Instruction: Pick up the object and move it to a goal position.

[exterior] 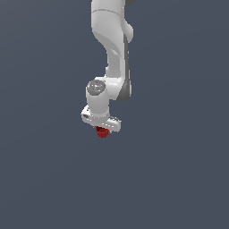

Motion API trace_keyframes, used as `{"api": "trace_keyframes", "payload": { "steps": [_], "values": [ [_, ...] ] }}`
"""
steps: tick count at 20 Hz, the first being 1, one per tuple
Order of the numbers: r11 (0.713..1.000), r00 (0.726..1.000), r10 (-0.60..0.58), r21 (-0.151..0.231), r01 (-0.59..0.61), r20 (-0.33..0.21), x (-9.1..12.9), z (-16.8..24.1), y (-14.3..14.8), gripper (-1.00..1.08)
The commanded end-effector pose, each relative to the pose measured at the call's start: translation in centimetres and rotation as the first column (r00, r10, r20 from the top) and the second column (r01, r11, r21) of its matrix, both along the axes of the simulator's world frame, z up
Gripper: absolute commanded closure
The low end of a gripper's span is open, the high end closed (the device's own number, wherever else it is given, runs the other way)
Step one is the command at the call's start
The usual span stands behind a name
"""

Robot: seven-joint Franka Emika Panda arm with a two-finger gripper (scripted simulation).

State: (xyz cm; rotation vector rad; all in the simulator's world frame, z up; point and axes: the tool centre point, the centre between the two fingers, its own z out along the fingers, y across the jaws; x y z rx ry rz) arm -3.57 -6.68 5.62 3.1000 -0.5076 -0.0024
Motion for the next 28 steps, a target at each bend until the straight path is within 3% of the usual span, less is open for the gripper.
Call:
{"api": "trace_keyframes", "payload": {
  "steps": [1, 4, 5, 19, 28],
  "values": [
    [1.0, 1.0, -0.001, 0.0, 0.001, 0.001, 0.1, -0.7, 0.0, -0.92],
    [1.0, 1.0, -0.001, 0.0, 0.001, 0.001, 0.1, -0.9, 0.0, -0.92],
    [1.0, 1.0, -0.001, 0.0, 0.001, 0.001, 0.1, -0.9, 0.0, 1.08],
    [1.0, 1.0, -0.001, 0.0, 0.001, 0.001, 0.2, -0.3, 0.1, 1.08],
    [1.0, 1.0, -0.001, 0.0, 0.001, 0.001, 0.9, 4.5, 1.1, 1.08]
  ]
}}
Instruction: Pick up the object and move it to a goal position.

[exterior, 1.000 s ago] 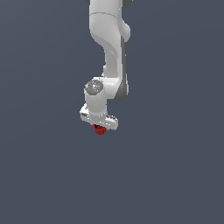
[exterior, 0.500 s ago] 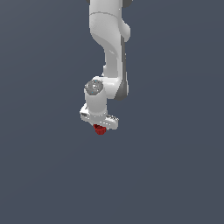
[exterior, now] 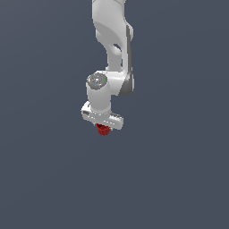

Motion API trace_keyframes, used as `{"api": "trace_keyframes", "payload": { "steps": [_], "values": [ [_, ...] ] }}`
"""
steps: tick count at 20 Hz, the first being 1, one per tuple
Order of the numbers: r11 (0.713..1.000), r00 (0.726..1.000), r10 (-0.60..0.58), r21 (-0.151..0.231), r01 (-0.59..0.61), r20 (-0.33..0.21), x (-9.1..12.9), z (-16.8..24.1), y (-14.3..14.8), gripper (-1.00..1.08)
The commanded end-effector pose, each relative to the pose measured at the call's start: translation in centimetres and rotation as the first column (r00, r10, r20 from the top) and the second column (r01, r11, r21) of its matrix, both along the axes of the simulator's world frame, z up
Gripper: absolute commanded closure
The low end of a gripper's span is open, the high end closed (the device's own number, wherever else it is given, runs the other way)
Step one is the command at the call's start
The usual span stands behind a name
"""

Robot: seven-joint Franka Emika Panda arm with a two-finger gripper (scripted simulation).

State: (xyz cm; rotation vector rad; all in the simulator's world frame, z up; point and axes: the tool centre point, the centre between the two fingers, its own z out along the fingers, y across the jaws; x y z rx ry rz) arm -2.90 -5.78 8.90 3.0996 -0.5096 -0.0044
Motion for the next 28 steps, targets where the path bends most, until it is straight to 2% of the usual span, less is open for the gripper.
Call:
{"api": "trace_keyframes", "payload": {
  "steps": [1, 28],
  "values": [
    [1.0, 1.0, 0.0, 0.0, 0.0, 0.003, 0.4, 2.0, 0.4, 1.08],
    [1.0, 1.0, -0.001, -0.002, 0.001, 0.003, 5.1, 29.2, 6.0, 1.08]
  ]
}}
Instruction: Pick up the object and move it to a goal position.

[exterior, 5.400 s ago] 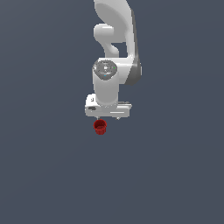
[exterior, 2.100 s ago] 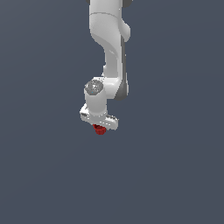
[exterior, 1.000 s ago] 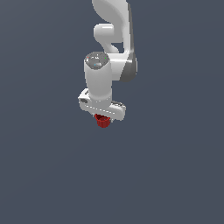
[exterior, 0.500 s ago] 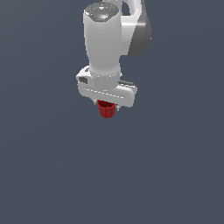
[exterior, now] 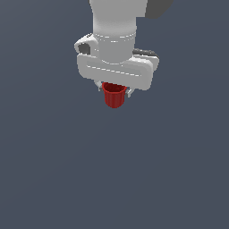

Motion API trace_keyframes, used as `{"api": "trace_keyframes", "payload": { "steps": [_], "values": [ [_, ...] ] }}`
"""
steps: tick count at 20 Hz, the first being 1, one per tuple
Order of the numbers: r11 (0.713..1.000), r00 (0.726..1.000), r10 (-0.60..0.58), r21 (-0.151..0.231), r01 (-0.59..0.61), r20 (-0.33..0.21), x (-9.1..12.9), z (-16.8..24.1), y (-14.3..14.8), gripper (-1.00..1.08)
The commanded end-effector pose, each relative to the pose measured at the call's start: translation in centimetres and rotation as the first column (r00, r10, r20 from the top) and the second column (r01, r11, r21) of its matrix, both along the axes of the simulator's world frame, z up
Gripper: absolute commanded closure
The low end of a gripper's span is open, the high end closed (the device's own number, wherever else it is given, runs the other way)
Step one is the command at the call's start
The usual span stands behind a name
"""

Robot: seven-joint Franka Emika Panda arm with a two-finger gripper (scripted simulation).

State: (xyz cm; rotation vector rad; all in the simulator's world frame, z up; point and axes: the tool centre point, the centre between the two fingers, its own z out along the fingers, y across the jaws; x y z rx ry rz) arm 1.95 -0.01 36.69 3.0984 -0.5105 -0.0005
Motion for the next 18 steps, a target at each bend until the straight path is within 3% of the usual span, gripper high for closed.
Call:
{"api": "trace_keyframes", "payload": {
  "steps": [1, 18],
  "values": [
    [1.0, 1.0, 0.0, 0.0, 0.0, 0.001, 0.4, 2.2, 0.4, 1.08],
    [1.0, 1.0, 0.001, 0.001, -0.001, 0.001, 2.6, 11.9, 2.5, 1.08]
  ]
}}
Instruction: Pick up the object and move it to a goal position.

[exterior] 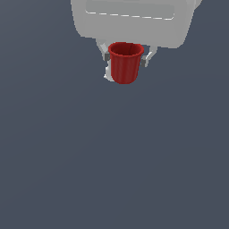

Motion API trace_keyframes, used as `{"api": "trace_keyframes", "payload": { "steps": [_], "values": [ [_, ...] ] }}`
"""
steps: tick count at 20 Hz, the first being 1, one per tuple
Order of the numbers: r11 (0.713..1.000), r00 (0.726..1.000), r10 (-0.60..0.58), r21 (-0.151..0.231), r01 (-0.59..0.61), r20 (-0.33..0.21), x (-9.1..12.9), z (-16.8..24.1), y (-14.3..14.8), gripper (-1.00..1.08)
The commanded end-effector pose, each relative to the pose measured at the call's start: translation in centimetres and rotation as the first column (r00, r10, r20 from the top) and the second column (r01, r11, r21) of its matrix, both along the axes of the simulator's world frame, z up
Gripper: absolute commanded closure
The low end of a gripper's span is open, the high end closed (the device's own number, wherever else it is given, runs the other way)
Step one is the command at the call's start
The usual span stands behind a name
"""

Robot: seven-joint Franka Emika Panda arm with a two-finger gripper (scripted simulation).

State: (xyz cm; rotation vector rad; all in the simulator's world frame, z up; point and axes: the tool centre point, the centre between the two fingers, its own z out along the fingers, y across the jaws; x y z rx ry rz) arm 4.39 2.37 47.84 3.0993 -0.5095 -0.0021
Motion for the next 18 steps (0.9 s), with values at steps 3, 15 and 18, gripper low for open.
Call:
{"api": "trace_keyframes", "payload": {
  "steps": [3, 15, 18],
  "values": [
    [1.0, 1.0, 0.0, 0.0, 0.0, 0.001, 0.4, 1.7, 0.3, 1.08],
    [1.0, 1.0, 0.0, 0.0, 0.0, 0.001, 0.9, 3.4, 0.7, 1.08],
    [1.0, 1.0, 0.0, 0.0, 0.0, 0.001, 0.9, 3.4, 0.7, 1.08]
  ]
}}
